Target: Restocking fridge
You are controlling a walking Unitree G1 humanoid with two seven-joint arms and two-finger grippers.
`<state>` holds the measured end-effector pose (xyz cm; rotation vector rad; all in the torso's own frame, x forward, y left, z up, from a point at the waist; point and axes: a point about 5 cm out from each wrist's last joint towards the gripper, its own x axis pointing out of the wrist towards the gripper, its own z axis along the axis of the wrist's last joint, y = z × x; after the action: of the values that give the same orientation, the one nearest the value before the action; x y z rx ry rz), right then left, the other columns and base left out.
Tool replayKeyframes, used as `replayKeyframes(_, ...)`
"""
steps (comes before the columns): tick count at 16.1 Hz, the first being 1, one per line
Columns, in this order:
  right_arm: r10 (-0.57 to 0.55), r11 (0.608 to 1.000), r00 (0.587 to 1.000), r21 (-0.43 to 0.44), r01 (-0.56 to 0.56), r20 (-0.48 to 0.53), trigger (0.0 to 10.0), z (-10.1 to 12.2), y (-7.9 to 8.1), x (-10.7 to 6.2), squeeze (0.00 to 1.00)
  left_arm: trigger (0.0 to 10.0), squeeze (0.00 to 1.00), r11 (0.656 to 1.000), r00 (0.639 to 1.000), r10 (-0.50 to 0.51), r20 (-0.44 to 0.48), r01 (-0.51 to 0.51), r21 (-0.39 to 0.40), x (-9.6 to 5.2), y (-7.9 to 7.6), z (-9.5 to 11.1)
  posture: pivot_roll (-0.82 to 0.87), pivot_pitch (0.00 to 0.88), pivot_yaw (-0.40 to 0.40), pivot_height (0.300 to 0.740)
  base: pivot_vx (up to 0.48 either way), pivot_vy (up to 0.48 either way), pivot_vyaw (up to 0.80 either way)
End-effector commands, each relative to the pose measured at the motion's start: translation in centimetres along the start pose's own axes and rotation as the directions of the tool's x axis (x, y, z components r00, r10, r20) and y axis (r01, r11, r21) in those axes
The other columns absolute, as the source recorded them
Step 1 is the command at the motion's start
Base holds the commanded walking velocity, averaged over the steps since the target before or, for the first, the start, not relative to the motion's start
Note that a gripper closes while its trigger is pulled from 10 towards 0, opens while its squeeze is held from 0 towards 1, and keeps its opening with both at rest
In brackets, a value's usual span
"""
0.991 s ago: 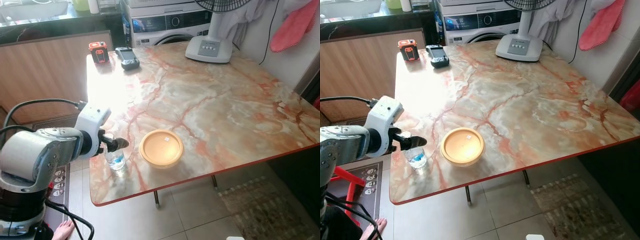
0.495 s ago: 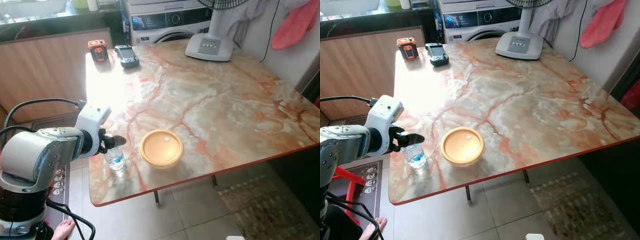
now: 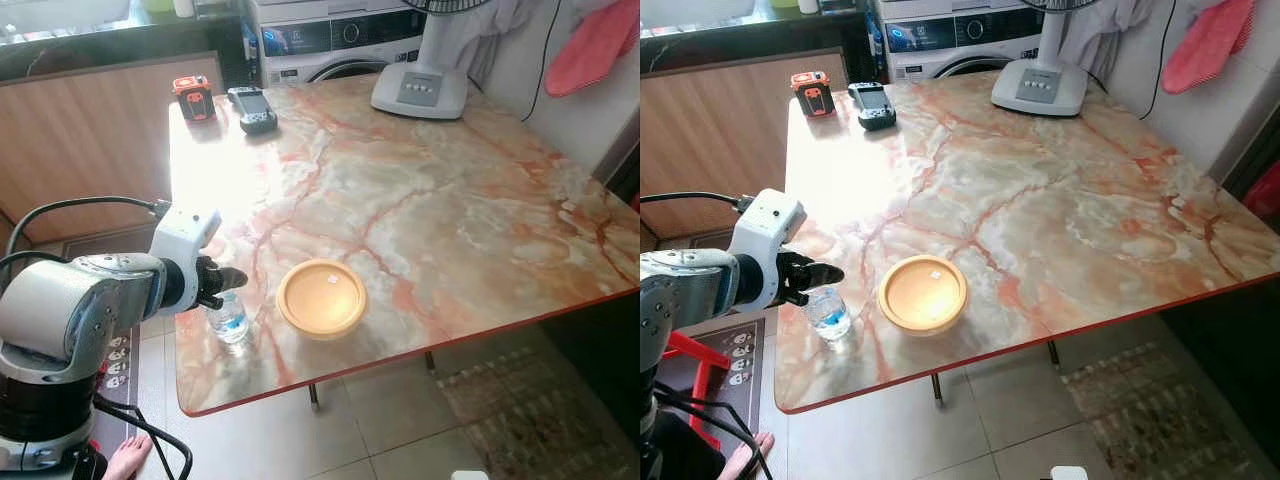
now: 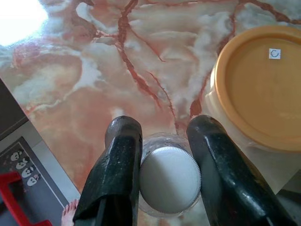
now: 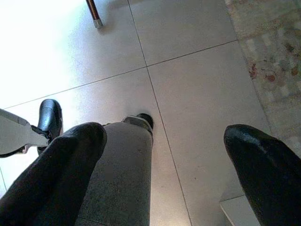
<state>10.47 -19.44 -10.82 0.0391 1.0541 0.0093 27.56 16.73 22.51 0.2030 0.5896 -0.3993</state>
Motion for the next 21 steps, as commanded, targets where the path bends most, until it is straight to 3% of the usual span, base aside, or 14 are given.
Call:
replayKeyframes(1,0.018,1.000,0.999,-0.010,-0.019,-0.048,10.0,0.4,0.9,0.4,0.00,10.0,0.00,1.000,1.000,-0.005,0.011,0.005,0.003,-0.3,0.0,0.3,0.21,0.067,0.011,0.736,0.000,0.000,0.00)
replayKeyframes(2,0.030,0.999,0.999,-0.015,-0.029,0.014,10.0,5.0,2.0,1.6,0.00,10.0,0.00,1.000,1.000,-0.008,0.009,0.007,0.007,-0.3,-0.1,0.3,0.21,0.067,0.012,0.736,0.000,0.000,0.00)
replayKeyframes(3,0.033,0.999,0.999,-0.017,-0.033,0.034,10.0,6.6,2.4,1.9,0.00,10.0,0.00,1.000,1.000,-0.006,0.008,0.006,0.010,-0.3,-0.1,0.3,0.21,0.067,0.012,0.736,0.000,0.000,0.00)
replayKeyframes(6,0.030,0.999,0.999,-0.014,-0.030,0.033,10.0,6.7,2.5,1.9,0.00,10.0,0.00,0.994,1.000,0.031,0.000,-0.031,0.104,-0.2,0.1,0.1,0.21,0.067,0.014,0.736,0.000,0.000,0.00)
replayKeyframes(8,0.029,1.000,0.999,-0.012,-0.029,0.027,10.0,6.8,2.6,2.0,0.00,10.0,0.00,0.993,0.999,0.048,0.015,-0.049,0.104,-0.2,0.3,0.3,0.21,0.069,0.012,0.736,0.000,0.000,0.00)
replayKeyframes(9,0.029,1.000,0.999,-0.012,-0.028,0.023,10.0,6.8,2.6,2.0,0.00,10.0,0.60,0.993,0.998,0.051,0.019,-0.053,0.106,-0.1,0.4,0.3,0.21,0.069,0.012,0.736,0.000,0.000,0.00)
replayKeyframes(10,0.028,1.000,0.999,-0.011,-0.028,0.021,10.0,6.8,2.6,2.0,0.00,10.0,0.82,0.993,0.998,0.055,0.028,-0.057,0.104,-0.1,0.4,0.4,0.21,0.071,0.012,0.736,0.000,0.000,0.00)
replayKeyframes(11,0.028,1.000,0.999,-0.011,-0.028,0.021,10.0,6.8,2.6,2.0,0.00,10.0,0.76,0.993,0.998,0.058,0.032,-0.061,0.100,-0.1,0.4,0.4,0.21,0.071,0.012,0.736,0.000,0.000,0.00)
replayKeyframes(12,0.028,1.000,0.999,-0.011,-0.028,0.020,10.0,6.8,2.6,2.0,0.00,10.0,0.18,0.993,0.998,0.058,0.031,-0.061,0.101,-0.1,0.5,0.4,0.21,0.071,0.012,0.736,0.000,0.000,0.00)
replayKeyframes(13,0.027,1.000,0.999,-0.011,-0.027,0.019,10.0,6.7,2.6,2.0,0.00,10.0,0.00,0.993,0.998,0.049,0.032,-0.052,0.108,-0.1,0.4,0.5,0.21,0.072,0.013,0.736,0.000,0.000,0.00)
replayKeyframes(16,0.022,1.000,1.000,-0.010,-0.022,0.016,10.0,6.6,2.5,1.9,0.00,10.0,0.00,0.995,0.998,0.051,0.046,-0.055,0.088,-0.1,0.4,0.6,0.21,0.073,0.012,0.736,0.000,0.000,0.00)
replayKeyframes(17,0.019,1.000,1.000,-0.010,-0.019,0.014,10.0,6.5,2.4,1.9,0.00,10.0,0.84,0.995,0.997,0.060,0.053,-0.064,0.079,-0.2,0.6,0.7,0.21,0.073,0.013,0.736,0.000,0.000,0.00)
replayKeyframes(18,0.017,1.000,1.000,-0.010,-0.017,0.012,10.0,6.5,2.3,1.9,0.00,10.0,1.00,0.995,0.996,0.064,0.057,-0.068,0.075,-0.2,0.7,0.8,0.21,0.074,0.010,0.736,0.000,0.000,0.00)
replayKeyframes(21,0.015,1.000,1.000,-0.011,-0.015,0.009,10.0,6.4,2.1,1.9,0.00,10.0,1.00,0.996,0.997,0.060,0.056,-0.063,0.065,-0.2,0.6,0.8,0.21,0.075,0.010,0.736,0.000,0.000,0.00)
